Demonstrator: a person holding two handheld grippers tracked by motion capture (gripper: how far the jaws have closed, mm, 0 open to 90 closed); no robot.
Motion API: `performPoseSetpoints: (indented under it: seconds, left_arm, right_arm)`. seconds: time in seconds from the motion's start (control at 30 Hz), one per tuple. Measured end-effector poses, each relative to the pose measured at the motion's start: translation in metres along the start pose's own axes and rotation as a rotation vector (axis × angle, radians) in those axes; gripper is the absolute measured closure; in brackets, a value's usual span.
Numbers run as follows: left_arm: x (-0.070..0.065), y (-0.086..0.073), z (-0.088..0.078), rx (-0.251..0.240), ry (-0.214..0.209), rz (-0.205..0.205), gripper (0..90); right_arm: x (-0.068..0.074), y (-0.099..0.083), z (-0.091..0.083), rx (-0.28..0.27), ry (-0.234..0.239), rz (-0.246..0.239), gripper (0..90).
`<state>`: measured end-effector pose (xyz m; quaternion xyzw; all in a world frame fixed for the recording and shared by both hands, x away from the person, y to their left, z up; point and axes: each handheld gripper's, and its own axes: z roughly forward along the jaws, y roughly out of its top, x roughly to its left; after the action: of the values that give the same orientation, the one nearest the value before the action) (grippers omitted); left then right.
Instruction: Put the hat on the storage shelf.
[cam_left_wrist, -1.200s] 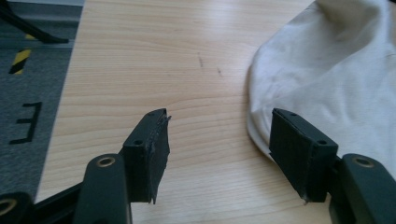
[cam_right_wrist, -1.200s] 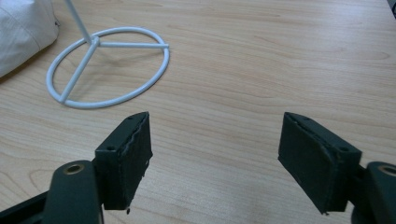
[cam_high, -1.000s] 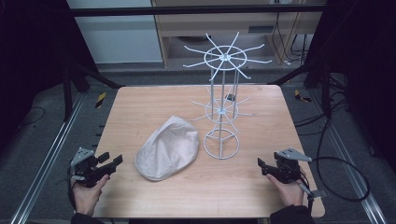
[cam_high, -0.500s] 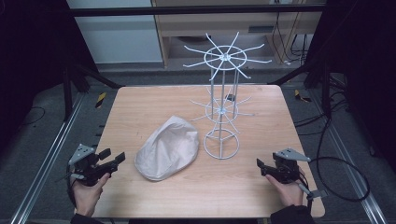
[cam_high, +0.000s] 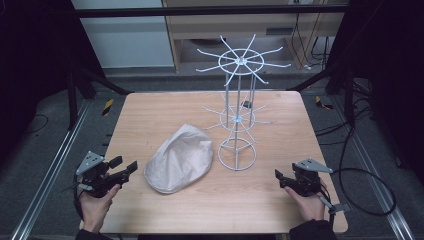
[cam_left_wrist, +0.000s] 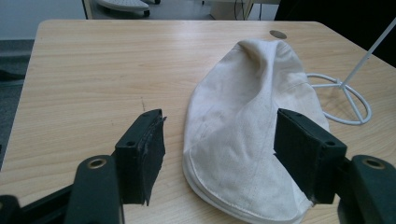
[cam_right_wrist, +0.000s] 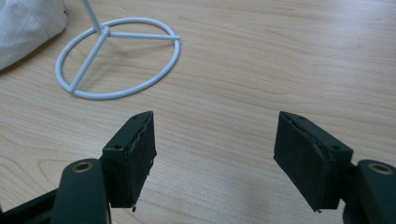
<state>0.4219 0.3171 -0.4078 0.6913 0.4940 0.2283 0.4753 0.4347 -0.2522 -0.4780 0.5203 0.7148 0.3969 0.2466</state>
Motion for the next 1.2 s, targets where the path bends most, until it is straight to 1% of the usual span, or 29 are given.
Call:
performPoseSetpoints:
  seconds: [0.1,0.17,0.2,0.23,0.27,0.3,0.33,0.4,0.43,0.47,0.57,0.63,0.7,0.73,0.83,1.13,1.17,1.2]
  left_arm:
    - [-0.002,0.001,0.0,0.005,-0.004,0.006,33.1]
    - [-0.004,0.003,0.001,0.006,-0.008,0.01,33.1]
    - [-0.006,0.005,0.003,0.013,-0.015,0.021,33.1]
    - [-0.006,0.005,0.003,0.013,-0.015,0.021,33.1]
    - [-0.009,0.007,0.006,0.022,-0.02,0.035,33.1]
    - [-0.009,0.007,0.006,0.022,-0.02,0.035,33.1]
    - [-0.013,0.01,0.009,0.026,-0.024,0.048,33.1]
    - [-0.014,0.011,0.01,0.027,-0.027,0.051,33.1]
    - [-0.016,0.013,0.011,0.028,-0.03,0.054,33.1]
    - [-0.018,0.016,0.013,0.028,-0.037,0.062,33.0]
    - [-0.02,0.02,0.014,0.028,-0.044,0.067,32.9]
    - [-0.022,0.024,0.015,0.026,-0.046,0.07,32.9]
    - [-0.024,0.028,0.017,0.025,-0.052,0.075,32.9]
    - [-0.026,0.032,0.018,0.026,-0.057,0.087,32.7]
    - [-0.029,0.036,0.02,0.029,-0.062,0.096,32.7]
    - [-0.038,0.047,0.03,0.06,-0.08,0.127,32.2]
    - [-0.039,0.048,0.032,0.063,-0.081,0.129,32.0]
    - [-0.039,0.049,0.033,0.067,-0.082,0.131,31.9]
  right_arm:
    - [-0.001,0.0,0.0,-0.005,-0.007,-0.01,29.3]
    - [0.0,0.0,-0.001,-0.007,-0.007,0.0,29.1]
    - [0.0,0.0,-0.001,-0.01,-0.008,0.0,28.9]
    - [0.0,0.0,-0.001,-0.01,-0.008,0.0,28.9]
    - [0.0,-0.001,-0.002,-0.008,-0.01,0.004,28.7]
    - [0.0,-0.001,-0.002,-0.008,-0.01,0.004,28.7]
    - [0.0,-0.001,-0.002,-0.008,-0.012,0.003,28.6]
    - [0.0,-0.001,-0.002,-0.01,-0.014,0.002,28.6]
    - [-0.001,-0.001,-0.002,-0.014,-0.018,-0.007,28.5]
    - [-0.001,-0.002,-0.002,-0.014,-0.014,-0.005,28.1]
    - [-0.001,-0.002,-0.002,-0.009,-0.008,0.0,27.7]
    - [-0.001,-0.002,-0.001,-0.013,-0.011,-0.009,27.4]
    - [0.0,-0.002,-0.002,-0.013,-0.008,0.0,27.3]
    - [0.0,-0.003,-0.002,-0.016,-0.009,-0.003,26.8]
    - [-0.001,-0.003,-0.001,-0.02,-0.011,-0.016,26.5]
    - [0.0,-0.003,-0.001,-0.02,-0.011,-0.018,26.3]
    - [0.0,-0.003,-0.001,-0.015,-0.002,-0.006,26.4]
    - [0.0,-0.003,0.0,-0.017,-0.006,-0.018,26.4]
